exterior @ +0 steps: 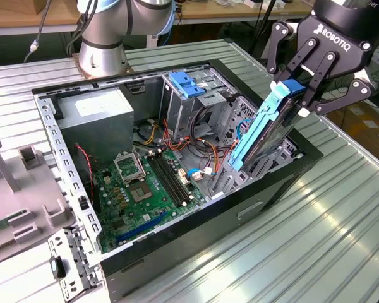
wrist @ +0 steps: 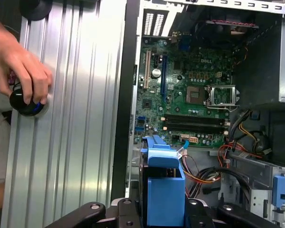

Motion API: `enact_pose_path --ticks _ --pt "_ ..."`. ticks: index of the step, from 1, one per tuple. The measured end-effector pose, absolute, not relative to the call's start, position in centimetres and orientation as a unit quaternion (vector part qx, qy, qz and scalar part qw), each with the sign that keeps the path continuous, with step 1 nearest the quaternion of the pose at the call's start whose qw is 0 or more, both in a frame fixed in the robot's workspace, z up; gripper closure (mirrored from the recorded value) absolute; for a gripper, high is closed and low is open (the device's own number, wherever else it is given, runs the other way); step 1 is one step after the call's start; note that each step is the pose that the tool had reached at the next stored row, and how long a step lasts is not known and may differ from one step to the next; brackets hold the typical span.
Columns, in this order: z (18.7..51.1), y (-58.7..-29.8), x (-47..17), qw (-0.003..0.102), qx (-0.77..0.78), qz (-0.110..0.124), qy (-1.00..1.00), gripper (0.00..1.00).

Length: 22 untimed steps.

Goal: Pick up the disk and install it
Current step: 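Pick up the disk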

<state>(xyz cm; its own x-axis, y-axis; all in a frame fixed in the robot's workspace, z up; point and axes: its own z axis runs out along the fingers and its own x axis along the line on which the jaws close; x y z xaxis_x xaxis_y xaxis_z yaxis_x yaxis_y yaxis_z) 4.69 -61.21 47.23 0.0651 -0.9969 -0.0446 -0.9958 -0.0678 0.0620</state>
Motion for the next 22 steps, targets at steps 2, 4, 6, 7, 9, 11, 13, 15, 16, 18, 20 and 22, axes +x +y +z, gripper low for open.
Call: enact_pose_path --ticks 2,4,6,7,9,11,13,15,16,18,20,22 --pt "47.2 -61.3 5.1 0.008 0.73 -0.038 -0.683 0.64" --pt "47.2 -61.3 5.5 0.008 0.73 -0.038 -0.683 0.64" --pt "47.2 -61.4 5.9 0.008 0.73 -0.039 -0.683 0.64" --pt "47.2 -61.5 6.1 0.008 0.73 -0.039 -0.683 0.64" --pt "47.2 -61.6 6.3 0.008 0.73 -0.039 -0.683 0.64" --pt "47.2 -61.7 6.6 0.008 0.73 -0.039 -0.683 0.64" --pt "47.2 -61.8 6.7 0.008 0.73 -0.039 -0.683 0.64" --pt "47.2 -61.9 6.9 0.008 0.73 -0.04 -0.683 0.64" --pt "47.2 -62.0 7.0 0.008 0.73 -0.04 -0.683 0.64" --pt "47.2 -62.1 7.1 0.008 0.73 -0.04 -0.683 0.64" --pt "47.2 -62.2 7.3 0.008 0.73 -0.04 -0.683 0.64" --pt "47.2 -62.4 7.6 0.008 0.73 -0.04 -0.683 0.64"
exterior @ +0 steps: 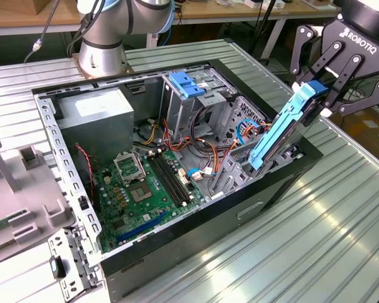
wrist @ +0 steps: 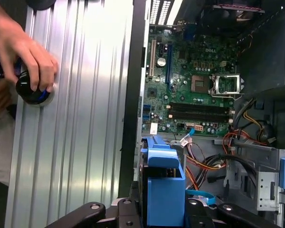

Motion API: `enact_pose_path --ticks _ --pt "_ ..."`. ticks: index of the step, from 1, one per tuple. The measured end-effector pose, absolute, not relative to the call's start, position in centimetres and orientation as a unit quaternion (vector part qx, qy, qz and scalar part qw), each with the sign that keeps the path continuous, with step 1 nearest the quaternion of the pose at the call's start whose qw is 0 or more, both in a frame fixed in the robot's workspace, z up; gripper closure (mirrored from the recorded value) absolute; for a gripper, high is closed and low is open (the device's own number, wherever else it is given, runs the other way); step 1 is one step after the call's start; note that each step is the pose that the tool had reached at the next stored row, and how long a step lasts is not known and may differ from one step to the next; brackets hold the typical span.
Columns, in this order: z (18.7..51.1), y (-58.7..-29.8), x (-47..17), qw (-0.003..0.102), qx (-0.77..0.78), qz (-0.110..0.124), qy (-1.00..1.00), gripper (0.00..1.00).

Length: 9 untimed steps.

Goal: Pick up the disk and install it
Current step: 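Pick up the disk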

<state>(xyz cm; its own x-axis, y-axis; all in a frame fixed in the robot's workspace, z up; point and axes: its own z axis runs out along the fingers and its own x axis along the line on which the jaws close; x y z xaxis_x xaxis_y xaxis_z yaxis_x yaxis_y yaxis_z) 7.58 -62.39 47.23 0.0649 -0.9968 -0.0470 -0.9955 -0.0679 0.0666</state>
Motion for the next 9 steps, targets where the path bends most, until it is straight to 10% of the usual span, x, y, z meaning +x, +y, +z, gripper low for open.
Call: enact_pose_path --ticks 9 --pt "47.23 -62.93 8.7 0.009 0.73 -0.041 -0.683 0.64"
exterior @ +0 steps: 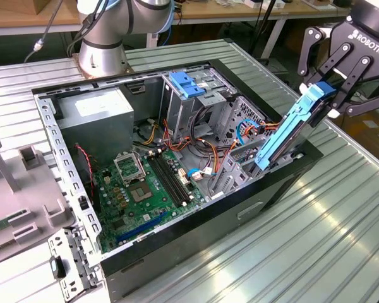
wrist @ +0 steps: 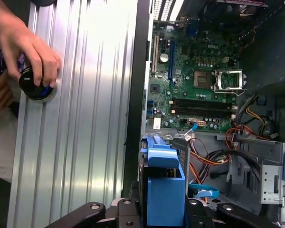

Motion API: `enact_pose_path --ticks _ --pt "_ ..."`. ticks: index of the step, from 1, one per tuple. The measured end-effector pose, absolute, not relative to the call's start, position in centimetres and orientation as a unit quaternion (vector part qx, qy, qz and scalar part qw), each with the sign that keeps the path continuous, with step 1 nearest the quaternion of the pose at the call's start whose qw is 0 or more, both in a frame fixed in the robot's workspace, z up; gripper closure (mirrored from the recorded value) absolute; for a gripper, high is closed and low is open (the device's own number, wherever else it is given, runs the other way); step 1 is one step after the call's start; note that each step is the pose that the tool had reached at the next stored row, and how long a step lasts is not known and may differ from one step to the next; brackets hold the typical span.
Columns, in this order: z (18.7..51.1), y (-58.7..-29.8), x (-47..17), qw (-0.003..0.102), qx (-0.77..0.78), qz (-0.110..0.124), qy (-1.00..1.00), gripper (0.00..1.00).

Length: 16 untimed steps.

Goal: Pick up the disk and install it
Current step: 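Pick up the disk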

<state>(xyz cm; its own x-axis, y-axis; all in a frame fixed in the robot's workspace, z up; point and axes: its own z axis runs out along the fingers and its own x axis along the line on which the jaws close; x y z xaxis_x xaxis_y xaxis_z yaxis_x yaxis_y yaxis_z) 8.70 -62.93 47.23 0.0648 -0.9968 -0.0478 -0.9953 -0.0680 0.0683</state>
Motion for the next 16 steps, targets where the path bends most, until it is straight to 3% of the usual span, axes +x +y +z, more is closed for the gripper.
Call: enact_pose_path --ticks 16 --pt "47.2 -63.3 11.9 0.01 0.73 -0.042 -0.683 0.64"
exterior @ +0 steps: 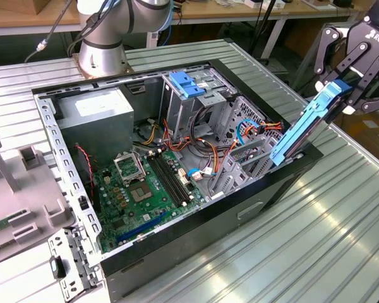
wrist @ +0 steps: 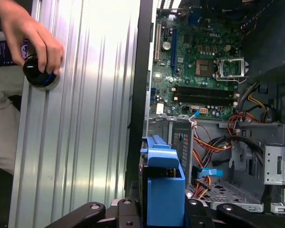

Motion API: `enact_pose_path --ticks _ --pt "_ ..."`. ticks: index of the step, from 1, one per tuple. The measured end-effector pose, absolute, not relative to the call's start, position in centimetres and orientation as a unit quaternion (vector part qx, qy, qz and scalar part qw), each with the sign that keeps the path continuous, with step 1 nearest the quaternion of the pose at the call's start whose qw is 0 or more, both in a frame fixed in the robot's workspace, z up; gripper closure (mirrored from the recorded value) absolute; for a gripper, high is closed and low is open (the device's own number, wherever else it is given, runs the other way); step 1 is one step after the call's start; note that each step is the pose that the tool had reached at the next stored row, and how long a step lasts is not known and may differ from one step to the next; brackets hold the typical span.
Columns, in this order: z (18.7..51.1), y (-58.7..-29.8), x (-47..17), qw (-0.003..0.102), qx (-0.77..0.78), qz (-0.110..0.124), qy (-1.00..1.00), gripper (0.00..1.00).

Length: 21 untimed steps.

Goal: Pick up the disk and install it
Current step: 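Pick up the disk, then insert the disk into the insertion slot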

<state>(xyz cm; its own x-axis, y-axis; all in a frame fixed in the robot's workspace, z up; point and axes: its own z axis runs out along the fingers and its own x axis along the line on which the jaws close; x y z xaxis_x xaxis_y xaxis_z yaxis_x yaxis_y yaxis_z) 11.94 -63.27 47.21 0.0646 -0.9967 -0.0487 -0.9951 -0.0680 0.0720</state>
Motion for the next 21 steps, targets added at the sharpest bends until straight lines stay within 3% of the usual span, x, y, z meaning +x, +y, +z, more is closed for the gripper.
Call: enact_pose_path --ticks 21 --pt "47.1 -62.7 13.3 0.01 0.728 -0.043 -0.684 0.64"
